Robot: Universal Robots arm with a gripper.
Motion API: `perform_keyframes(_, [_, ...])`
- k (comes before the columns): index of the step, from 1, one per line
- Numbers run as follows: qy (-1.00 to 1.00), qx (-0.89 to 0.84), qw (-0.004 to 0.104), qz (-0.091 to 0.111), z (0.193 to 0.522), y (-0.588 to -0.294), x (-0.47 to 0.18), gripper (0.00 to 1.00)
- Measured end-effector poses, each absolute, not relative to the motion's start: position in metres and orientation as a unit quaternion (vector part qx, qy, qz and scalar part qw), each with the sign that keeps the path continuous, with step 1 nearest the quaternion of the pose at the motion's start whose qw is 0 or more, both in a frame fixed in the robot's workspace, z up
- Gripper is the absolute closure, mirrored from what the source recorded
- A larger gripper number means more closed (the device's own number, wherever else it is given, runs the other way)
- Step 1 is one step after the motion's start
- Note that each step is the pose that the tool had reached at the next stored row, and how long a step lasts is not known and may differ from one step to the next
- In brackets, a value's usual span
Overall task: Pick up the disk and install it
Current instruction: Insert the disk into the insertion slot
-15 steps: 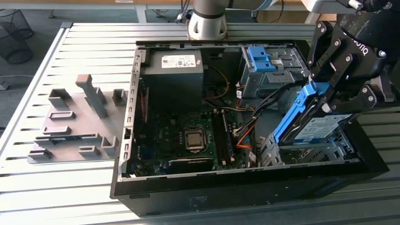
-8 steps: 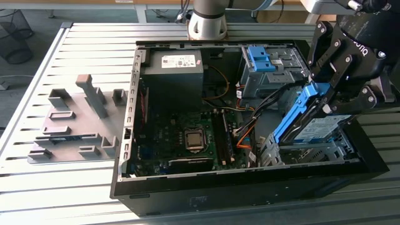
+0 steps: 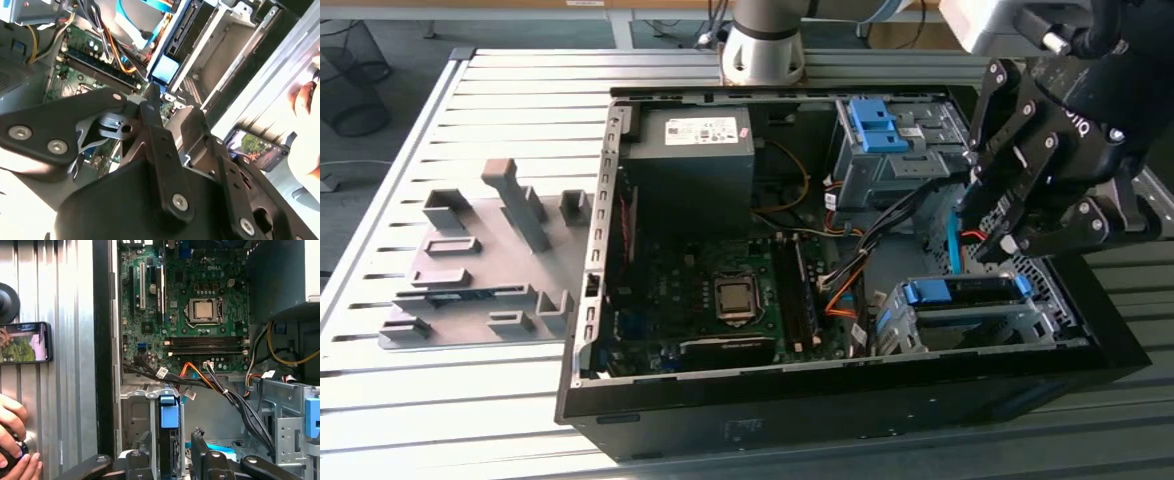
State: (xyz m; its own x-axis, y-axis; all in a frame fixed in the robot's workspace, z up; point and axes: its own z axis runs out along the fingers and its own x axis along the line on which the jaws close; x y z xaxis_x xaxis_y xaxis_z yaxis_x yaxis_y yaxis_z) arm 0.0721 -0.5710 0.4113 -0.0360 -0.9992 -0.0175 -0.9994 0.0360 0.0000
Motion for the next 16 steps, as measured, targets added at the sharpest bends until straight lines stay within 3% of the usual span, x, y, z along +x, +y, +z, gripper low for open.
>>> perform_keyframes(5, [0.72, -0.694, 0.006, 0.006, 0.402, -0.571, 0.072, 0.63])
perform_keyframes(9, [0.72, -0.694, 0.006, 0.006, 0.395, -0.571, 0.072, 0.87])
perform_keyframes(16, [0.72, -0.694, 0.006, 0.006, 0.382, -0.572, 0.072, 0.89])
